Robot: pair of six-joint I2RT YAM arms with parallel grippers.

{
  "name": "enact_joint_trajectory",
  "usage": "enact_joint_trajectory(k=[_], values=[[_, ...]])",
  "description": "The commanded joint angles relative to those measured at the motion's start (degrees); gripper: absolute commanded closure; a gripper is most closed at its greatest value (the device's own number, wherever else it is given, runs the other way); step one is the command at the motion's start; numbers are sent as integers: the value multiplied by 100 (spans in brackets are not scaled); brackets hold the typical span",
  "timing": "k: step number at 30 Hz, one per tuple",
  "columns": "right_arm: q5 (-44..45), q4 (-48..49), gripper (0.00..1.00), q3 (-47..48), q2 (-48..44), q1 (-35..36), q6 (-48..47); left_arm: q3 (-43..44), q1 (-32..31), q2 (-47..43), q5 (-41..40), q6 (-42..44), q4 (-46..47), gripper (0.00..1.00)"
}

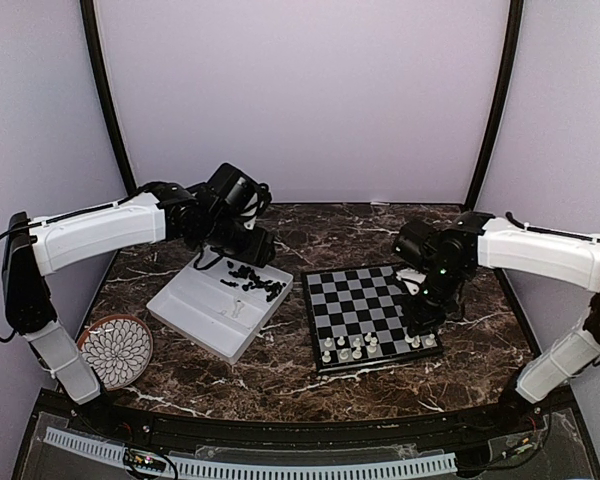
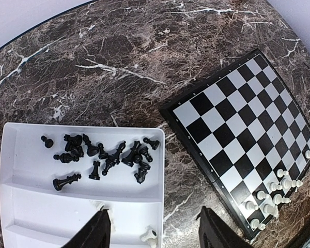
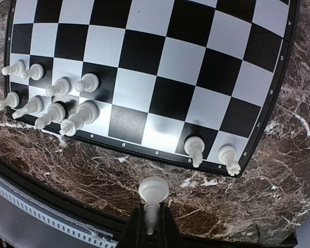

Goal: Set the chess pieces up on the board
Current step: Place the bishop on f1.

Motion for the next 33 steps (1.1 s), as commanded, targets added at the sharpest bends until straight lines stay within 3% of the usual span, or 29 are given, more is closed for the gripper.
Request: enact_joint_trajectory(k=[1, 27, 33], values=[[112, 359, 100, -1, 247, 109, -176, 166, -3, -26, -61, -70, -191, 39], [396, 812, 100, -303, 907, 165, -483, 287, -7, 49, -186, 24, -359, 39], [461, 802, 86, -308, 885, 163, -481, 280, -2, 47, -195, 26, -397, 39]])
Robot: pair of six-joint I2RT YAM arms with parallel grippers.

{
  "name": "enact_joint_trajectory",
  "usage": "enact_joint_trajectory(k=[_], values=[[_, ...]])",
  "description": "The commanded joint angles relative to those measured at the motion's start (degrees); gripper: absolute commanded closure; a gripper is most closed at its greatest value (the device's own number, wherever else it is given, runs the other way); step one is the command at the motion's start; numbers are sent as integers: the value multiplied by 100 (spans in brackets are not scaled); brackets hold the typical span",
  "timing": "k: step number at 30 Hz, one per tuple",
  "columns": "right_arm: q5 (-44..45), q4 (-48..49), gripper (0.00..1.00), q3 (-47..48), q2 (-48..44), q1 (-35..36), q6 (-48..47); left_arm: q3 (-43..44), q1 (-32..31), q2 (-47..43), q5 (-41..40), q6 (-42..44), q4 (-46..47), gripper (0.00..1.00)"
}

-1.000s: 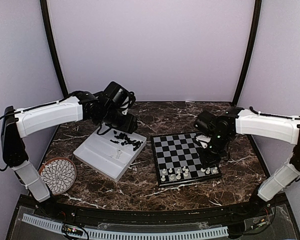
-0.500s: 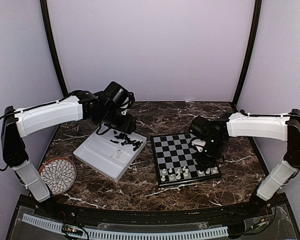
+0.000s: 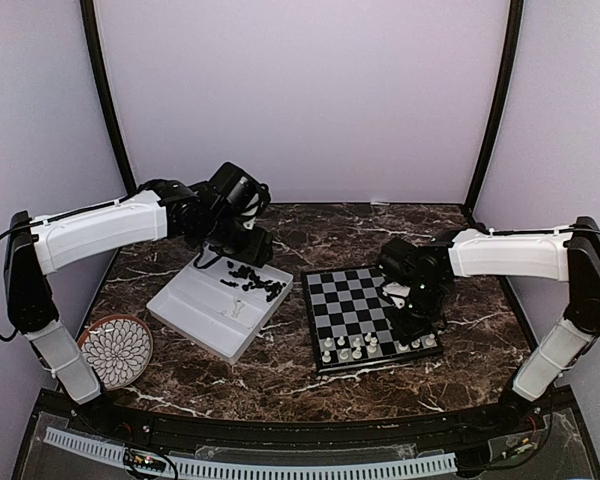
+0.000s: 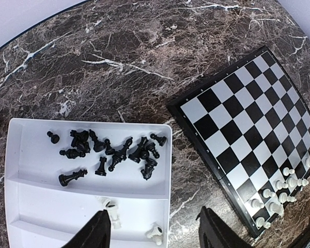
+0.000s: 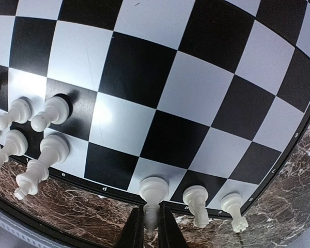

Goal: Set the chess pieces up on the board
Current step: Place the bishop on f1.

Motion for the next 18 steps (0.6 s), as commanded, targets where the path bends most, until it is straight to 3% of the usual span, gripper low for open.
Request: enact_joint_trajectory(k=[1, 9, 13, 18], values=[[132, 43, 85, -33, 2, 53, -9, 129, -3, -22, -61, 39, -141, 39], [65, -56, 79, 114, -99, 53, 16, 48, -2, -68, -42, 28, -229, 40], [17, -344, 76, 576, -320, 53, 63, -99, 18, -236, -312, -339, -713, 39], [17, -478, 74, 914, -552, 53, 113, -965, 247, -761, -95, -982, -1294, 40]])
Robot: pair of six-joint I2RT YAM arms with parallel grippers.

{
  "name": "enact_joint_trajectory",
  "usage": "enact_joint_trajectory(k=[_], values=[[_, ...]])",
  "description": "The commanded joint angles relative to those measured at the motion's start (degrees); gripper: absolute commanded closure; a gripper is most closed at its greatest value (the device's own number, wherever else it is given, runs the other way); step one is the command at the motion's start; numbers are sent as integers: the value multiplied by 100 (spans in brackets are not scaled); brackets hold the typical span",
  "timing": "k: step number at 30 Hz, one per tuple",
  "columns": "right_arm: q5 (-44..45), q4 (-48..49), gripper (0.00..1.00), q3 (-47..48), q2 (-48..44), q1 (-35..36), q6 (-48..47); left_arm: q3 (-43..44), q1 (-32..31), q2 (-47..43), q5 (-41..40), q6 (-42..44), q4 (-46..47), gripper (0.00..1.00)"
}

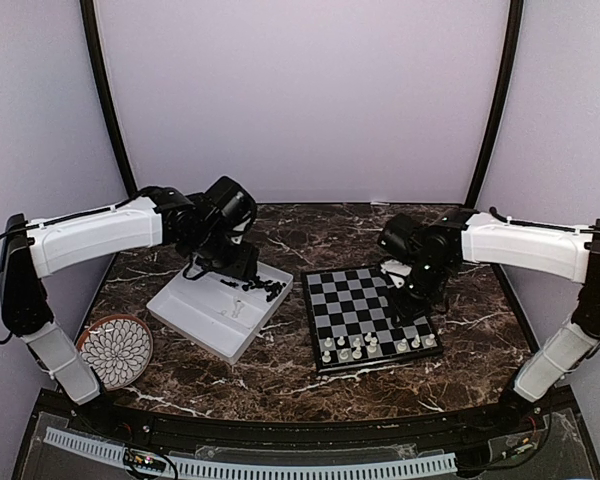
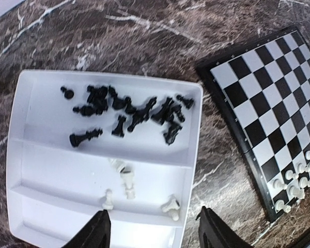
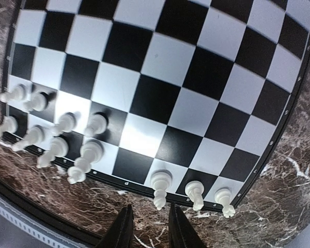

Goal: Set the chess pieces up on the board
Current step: Place the bishop on f1, then pick up the king from the storage box.

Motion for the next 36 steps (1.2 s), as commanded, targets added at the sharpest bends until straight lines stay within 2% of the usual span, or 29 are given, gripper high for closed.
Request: enact_joint_trajectory(k=[1, 5, 10, 14, 21, 32, 36], values=[[-126, -166, 74, 300, -338, 51, 82, -912, 305, -667, 285, -677, -744, 40], [-328, 24, 74, 212, -411, 55, 60, -1609, 655, -893, 880, -660, -381, 44], [-420, 90, 74, 307, -307, 51, -9, -1563, 784, -600, 1314, -395, 92, 43], [-412, 110, 74, 396, -244, 51, -38, -1175, 804, -47, 1289, -371, 62, 45], [-394, 143, 74, 298, -337, 51, 38, -635, 827, 846, 1224, -658, -121, 54], [-343, 68, 74, 236, -461, 51, 108, -240, 853, 1585, 1208, -918, -39, 61], [-351, 93, 74, 220, -461, 51, 132, -246, 868, 1649, 911, -959, 26, 63]])
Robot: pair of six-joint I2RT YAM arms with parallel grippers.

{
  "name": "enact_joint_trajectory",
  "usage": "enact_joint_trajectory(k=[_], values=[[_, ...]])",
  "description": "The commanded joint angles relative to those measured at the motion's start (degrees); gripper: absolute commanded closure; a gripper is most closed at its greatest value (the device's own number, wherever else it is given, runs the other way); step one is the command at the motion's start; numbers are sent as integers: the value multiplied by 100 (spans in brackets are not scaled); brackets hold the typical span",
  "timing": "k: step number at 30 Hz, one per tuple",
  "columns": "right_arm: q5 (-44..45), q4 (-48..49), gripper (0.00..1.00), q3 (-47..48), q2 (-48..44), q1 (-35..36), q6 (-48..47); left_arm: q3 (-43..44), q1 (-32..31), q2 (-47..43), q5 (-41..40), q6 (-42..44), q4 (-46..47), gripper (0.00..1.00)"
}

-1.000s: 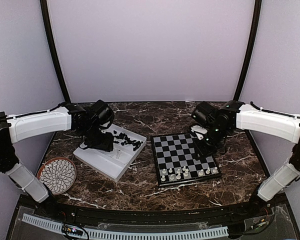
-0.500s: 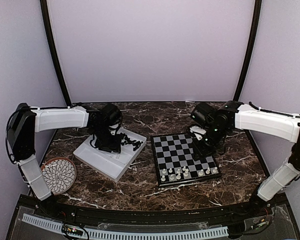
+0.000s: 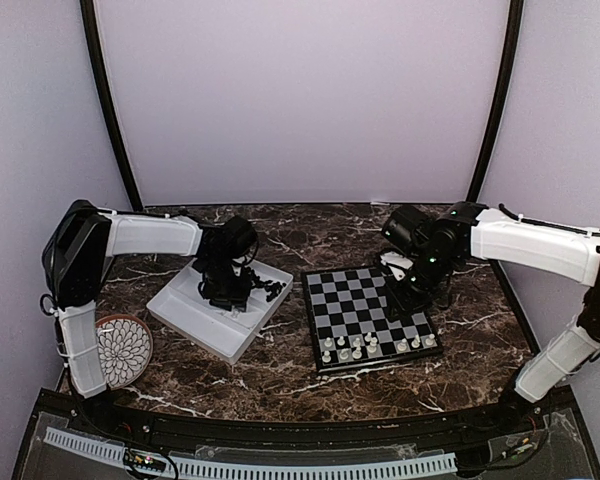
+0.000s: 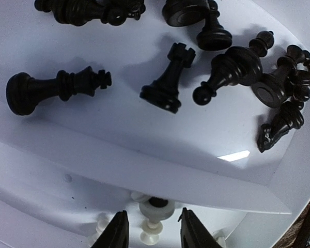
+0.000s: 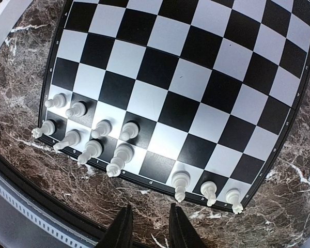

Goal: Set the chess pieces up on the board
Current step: Pick up the king from the storage box.

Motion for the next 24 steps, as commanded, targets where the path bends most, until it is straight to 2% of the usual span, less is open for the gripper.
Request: enact_joint_trajectory(k=[1, 10, 14, 20, 24], values=[[21, 45, 74, 4, -152, 49, 73, 91, 42, 2, -265, -102, 18, 65], [-6, 76, 74, 118, 35, 49, -31, 188, 78, 225, -220, -71, 170, 75], [-16, 78, 75, 205, 94, 46, -98, 236, 114, 200, -167, -45, 57, 88], [-136, 213, 75, 409, 93, 49, -187, 232, 117, -582, -142, -334, -372, 98], [-449, 553, 74, 663, 112, 49, -221, 214, 120, -1237, -41, -805, -465, 100]])
